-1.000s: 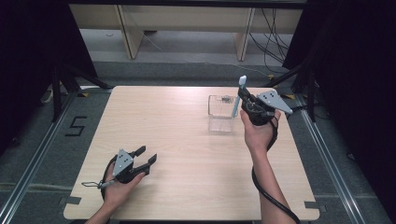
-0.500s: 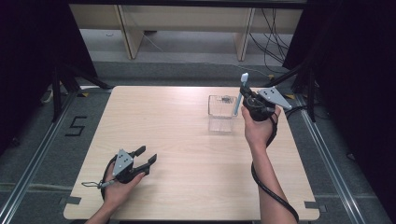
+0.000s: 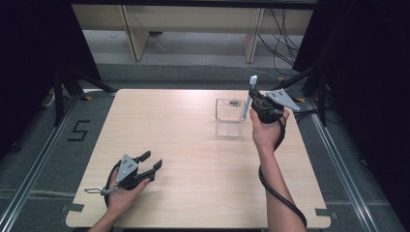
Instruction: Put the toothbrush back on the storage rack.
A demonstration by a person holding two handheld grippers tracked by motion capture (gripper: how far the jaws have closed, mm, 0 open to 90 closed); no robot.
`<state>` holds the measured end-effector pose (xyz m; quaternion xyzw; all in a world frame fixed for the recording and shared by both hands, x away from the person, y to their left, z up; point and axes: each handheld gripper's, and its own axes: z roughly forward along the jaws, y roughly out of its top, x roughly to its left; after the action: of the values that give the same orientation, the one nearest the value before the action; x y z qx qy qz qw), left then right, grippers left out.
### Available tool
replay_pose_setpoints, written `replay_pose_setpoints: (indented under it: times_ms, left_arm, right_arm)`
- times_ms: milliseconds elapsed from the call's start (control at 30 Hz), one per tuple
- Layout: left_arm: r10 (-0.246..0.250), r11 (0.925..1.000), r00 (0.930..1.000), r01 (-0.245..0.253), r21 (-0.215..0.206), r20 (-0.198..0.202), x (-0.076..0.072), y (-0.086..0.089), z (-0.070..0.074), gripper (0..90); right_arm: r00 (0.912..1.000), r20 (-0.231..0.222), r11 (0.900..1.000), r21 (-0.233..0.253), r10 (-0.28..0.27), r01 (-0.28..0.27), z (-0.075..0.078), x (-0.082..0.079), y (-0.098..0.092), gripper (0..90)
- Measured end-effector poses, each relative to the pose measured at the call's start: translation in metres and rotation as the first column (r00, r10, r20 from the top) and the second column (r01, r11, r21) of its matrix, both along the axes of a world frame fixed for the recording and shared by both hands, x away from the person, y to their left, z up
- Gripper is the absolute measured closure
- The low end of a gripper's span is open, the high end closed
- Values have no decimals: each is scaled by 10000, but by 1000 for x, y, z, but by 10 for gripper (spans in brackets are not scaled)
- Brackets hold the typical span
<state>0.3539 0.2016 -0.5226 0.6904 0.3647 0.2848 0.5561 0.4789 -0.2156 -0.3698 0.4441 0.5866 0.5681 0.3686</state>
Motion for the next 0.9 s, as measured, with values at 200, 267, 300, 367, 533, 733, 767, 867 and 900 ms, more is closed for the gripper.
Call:
replay_pose_setpoints:
  times_ms: [200,267,300,367,533,733,767,867,900]
  left_arm:
    - [5,10000,10000,-5,-8,3,0,0,0,414]
    - [11,10000,10000,-11,-3,2,0,0,0,414]
    - [13,10000,10000,-13,-6,-2,0,0,0,414]
    - [13,10000,10000,-13,-14,0,0,0,0,414]
    - [4,10000,10000,-4,2,-5,0,0,0,414]
    - [-11,10000,10000,11,-6,-5,0,0,0,414]
    - [1,10000,10000,-1,-13,2,0,0,0,414]
    - [6,10000,10000,-6,-10,2,0,0,0,413]
    - [8,10000,10000,-8,-14,0,0,0,0,413]
  right_arm:
    - [9999,-125,10000,21,7,-7,-3,4,-1,859]
    - [9999,-135,9999,-71,-88,87,-4,4,-1,860]
    - [9999,-95,9999,-110,-55,54,-5,5,-1,859]
    - [9998,-218,9999,-118,-50,47,-8,5,-2,859]
    - [9994,-343,10000,-79,-23,21,-13,5,0,859]
    - [9988,-490,9998,-189,-37,28,-20,6,0,859]
    - [9986,-527,9998,-190,-45,35,-21,6,0,859]
    - [9980,-627,9998,-169,-74,63,-25,5,1,859]
    - [9981,-609,9998,-200,-76,64,-26,6,0,859]
